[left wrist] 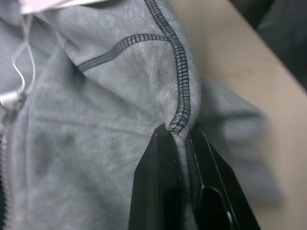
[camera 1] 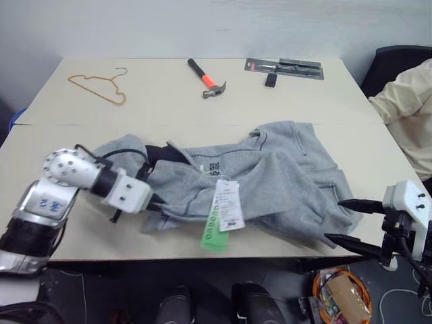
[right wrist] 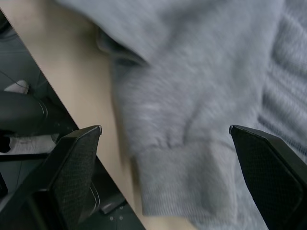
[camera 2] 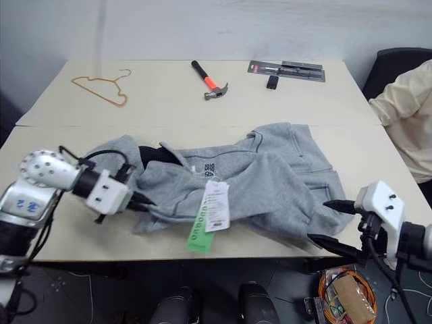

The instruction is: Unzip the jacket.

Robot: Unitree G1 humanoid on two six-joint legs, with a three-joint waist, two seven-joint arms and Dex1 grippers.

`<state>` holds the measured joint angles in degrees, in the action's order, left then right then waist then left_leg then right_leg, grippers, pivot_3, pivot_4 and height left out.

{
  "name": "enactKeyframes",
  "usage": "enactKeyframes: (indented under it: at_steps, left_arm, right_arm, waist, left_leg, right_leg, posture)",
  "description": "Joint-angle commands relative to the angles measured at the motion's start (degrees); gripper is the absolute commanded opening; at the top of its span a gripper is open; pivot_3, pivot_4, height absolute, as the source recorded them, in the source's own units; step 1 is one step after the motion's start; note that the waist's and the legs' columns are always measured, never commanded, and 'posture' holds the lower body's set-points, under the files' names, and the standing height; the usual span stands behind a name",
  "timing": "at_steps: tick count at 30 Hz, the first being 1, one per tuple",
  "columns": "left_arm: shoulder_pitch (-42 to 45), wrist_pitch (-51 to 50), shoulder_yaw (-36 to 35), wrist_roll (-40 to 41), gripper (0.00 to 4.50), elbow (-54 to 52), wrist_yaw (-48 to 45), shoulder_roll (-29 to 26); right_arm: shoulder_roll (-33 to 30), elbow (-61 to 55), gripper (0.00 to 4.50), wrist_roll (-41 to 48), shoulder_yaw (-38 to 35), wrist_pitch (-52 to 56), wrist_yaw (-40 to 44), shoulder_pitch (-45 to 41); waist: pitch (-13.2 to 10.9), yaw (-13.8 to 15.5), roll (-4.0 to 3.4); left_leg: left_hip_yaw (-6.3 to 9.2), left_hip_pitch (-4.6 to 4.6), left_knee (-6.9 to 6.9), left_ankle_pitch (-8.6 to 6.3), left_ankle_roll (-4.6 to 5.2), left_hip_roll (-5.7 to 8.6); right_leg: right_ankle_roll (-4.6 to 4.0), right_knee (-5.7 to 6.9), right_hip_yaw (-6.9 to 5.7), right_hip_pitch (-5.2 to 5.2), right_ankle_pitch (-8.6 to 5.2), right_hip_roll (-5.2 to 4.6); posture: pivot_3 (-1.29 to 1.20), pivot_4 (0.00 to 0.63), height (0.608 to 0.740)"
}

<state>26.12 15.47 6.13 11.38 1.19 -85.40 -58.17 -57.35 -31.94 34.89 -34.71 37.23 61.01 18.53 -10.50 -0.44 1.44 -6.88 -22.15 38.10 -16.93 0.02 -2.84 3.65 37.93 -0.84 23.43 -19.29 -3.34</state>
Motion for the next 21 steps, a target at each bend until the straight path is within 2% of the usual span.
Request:
enactKeyframes:
  at_steps: [1,5,7,11,17,21]
  left_arm:
    - [-6.69,4.02,-5.17,1.80,0.01,-0.94,-2.22,-5.16]
    - [-15.92,17.68,-7.65,-3.06,0.01,7.95,-1.15,-10.25]
    - [-17.73,22.92,-7.55,-4.85,0.01,12.54,0.09,-11.22]
    - [-16.02,18.35,-6.36,-3.95,0.01,12.43,3.96,-8.35]
    - [-12.88,14.13,-5.13,-2.90,0.01,9.51,5.45,-6.05]
    - [-12.75,11.78,-5.26,-2.52,0.01,7.71,5.62,-5.33]
  right_arm:
    - [0.31,1.21,4.50,-2.95,0.29,-3.38,1.12,1.70]
    - [0.04,3.62,4.50,-6.26,0.10,-6.57,2.14,3.62]
    - [-0.15,4.86,4.50,-8.24,0.13,-8.80,2.68,4.27]
    - [-1.29,7.62,4.50,-16.29,5.36,-17.50,3.15,5.47]
    - [-1.88,5.05,4.50,-19.43,6.97,-26.90,8.75,8.20]
    - [0.25,2.94,4.50,-22.84,12.91,-30.48,6.27,6.55]
  waist:
    - [0.00,-0.15,0.00]
    - [0.01,-0.64,0.01]
    - [0.01,-1.00,0.01]
    - [0.01,-1.15,0.02]
    - [0.01,-0.57,0.00]
    - [0.04,-0.57,0.05]
  left_leg:
    - [0.00,0.00,-0.03,0.00,0.00,0.00]
    - [-0.01,0.05,-0.08,-0.03,0.05,-0.01]
    - [-0.01,0.06,-0.10,-0.17,0.27,-0.01]
    - [-0.01,0.09,-0.16,-0.20,0.32,-0.01]
    - [-0.01,0.06,-0.11,-0.21,0.34,0.08]
    - [-0.01,0.06,-0.08,-0.16,0.25,0.05]
  right_leg:
    - [-0.01,-0.01,0.00,0.00,0.00,0.00]
    - [-0.02,-0.04,-0.01,-0.01,-0.01,-0.02]
    - [-0.05,-0.04,-0.05,-0.01,-0.03,-0.02]
    - [-0.10,-0.03,-0.09,-0.01,-0.06,-0.03]
    - [-0.02,-0.02,-0.13,-0.04,-0.03,-0.10]
    - [-0.01,-0.01,-0.13,-0.05,-0.02,-0.08]
  posture:
    - [0.00,0.150,0.740]
    - [0.00,0.150,0.740]
    - [0.00,0.150,0.740]
    - [0.00,0.150,0.740]
    - [0.00,0.150,0.740]
    - [0.00,0.150,0.740]
